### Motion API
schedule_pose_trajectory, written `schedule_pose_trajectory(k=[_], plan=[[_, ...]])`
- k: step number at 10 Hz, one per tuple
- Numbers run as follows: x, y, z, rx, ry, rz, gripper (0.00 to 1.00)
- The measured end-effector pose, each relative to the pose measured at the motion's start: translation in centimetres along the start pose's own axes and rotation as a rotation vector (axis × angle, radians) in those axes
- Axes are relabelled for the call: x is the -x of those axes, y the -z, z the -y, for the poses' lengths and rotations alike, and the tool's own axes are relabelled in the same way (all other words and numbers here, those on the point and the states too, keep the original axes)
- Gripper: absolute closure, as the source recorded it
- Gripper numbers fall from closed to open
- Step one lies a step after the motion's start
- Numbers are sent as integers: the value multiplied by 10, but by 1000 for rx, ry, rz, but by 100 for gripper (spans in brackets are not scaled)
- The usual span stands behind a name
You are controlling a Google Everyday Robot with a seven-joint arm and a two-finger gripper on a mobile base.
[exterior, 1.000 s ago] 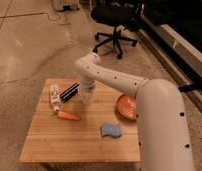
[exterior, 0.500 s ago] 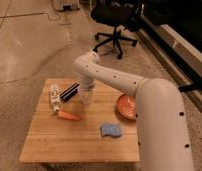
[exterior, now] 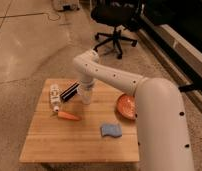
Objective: Pick up the ceramic cup
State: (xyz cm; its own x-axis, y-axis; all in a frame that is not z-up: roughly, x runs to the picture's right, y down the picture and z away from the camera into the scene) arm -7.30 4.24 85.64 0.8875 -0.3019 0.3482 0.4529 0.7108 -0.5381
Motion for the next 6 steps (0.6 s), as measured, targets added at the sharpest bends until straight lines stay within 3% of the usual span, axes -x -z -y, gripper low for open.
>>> schedule_pose_trajectory(k=[4,6], plan=[[-1,0,1,0,-16,-6,87],[2,7,2,-18,-8,5,87]])
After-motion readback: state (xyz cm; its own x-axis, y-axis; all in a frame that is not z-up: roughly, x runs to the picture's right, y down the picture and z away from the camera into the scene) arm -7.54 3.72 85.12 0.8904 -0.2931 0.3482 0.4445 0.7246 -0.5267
